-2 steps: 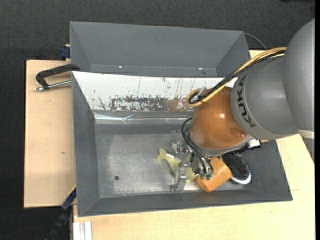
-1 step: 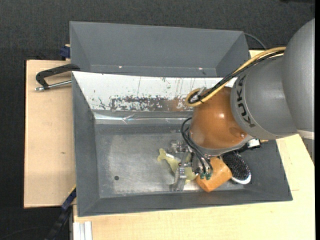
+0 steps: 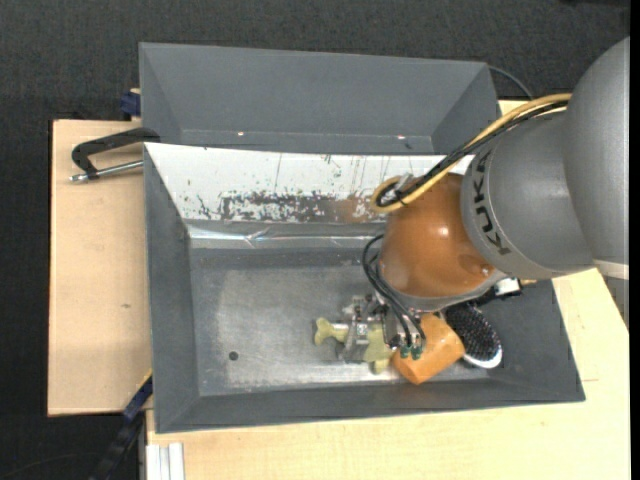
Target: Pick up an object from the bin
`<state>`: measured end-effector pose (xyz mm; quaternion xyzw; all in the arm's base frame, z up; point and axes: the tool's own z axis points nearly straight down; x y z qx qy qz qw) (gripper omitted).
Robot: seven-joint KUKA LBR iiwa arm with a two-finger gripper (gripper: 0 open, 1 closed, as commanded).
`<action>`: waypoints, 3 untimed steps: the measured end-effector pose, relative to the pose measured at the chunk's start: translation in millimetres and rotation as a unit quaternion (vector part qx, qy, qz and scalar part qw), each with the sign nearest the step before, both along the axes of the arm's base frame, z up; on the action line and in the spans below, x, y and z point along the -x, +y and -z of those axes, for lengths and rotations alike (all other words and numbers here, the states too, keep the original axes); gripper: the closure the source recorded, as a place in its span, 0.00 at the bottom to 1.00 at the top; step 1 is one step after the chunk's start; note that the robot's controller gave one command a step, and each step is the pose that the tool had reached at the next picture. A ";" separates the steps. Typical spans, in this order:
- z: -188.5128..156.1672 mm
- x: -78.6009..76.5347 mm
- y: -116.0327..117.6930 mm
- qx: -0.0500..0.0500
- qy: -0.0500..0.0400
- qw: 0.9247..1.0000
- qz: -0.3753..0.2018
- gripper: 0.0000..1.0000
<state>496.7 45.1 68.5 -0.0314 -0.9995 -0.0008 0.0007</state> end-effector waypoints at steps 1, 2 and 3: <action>-5.6 -1.1 1.0 0.000 -0.003 1.000 0.000 1.00; -13.2 -2.5 1.9 0.000 -0.004 1.000 0.001 1.00; -56.1 -4.9 2.8 0.000 -0.006 1.000 0.001 1.00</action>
Offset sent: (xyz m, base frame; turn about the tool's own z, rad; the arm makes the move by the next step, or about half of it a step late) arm 0.0000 0.0001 0.0048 0.0000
